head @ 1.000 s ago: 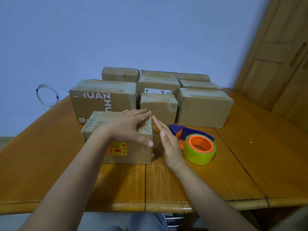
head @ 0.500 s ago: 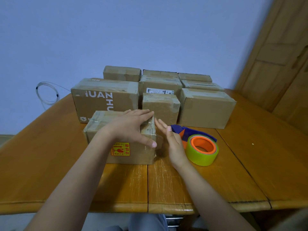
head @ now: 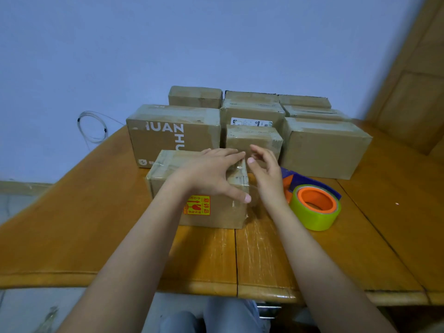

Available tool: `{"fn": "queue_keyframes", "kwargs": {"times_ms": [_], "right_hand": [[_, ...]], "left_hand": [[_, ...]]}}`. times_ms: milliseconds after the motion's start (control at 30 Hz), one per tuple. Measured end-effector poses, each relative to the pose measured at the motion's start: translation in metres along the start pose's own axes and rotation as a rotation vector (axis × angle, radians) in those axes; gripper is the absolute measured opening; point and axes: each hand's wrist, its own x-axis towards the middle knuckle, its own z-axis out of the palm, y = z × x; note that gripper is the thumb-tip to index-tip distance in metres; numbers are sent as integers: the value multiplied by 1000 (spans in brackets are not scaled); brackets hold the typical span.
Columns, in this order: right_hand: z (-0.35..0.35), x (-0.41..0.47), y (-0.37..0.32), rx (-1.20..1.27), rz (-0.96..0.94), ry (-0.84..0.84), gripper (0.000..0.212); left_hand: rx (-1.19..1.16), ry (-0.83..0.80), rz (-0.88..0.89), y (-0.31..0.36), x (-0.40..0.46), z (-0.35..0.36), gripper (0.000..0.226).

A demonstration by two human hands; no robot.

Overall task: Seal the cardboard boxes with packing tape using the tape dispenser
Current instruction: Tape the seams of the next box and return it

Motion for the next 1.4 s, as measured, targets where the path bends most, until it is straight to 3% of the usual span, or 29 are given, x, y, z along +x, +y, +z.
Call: {"fn": "queue_keyframes", "kwargs": {"times_ms": [133,467,767,967,1100,1233,1400], "right_hand": [[-3,0,1,120,127,-105,18],[-3,3,2,95,126,-29,13],[10,0,5,-207,-37,186,12],[8,-7,1,-91,6,138,13],[4,-14,-4,-83,-6,63,17],[-1,-25,-6,-113,12,-47,38],[-1,-25,-9,-73,82,48,47]], "left_hand": [[-25,13,9,-1,2,1,107],[-34,13,9,0,1,1,107],[-53,24,-6,0,1,1,107],[-68,26,-18,2,0,0,107],[-64,13,-20,5,-1,-3,105],[-54,13,-16,5,-1,-3,106],[-60,12,-22,5,-1,-3,106]]}}
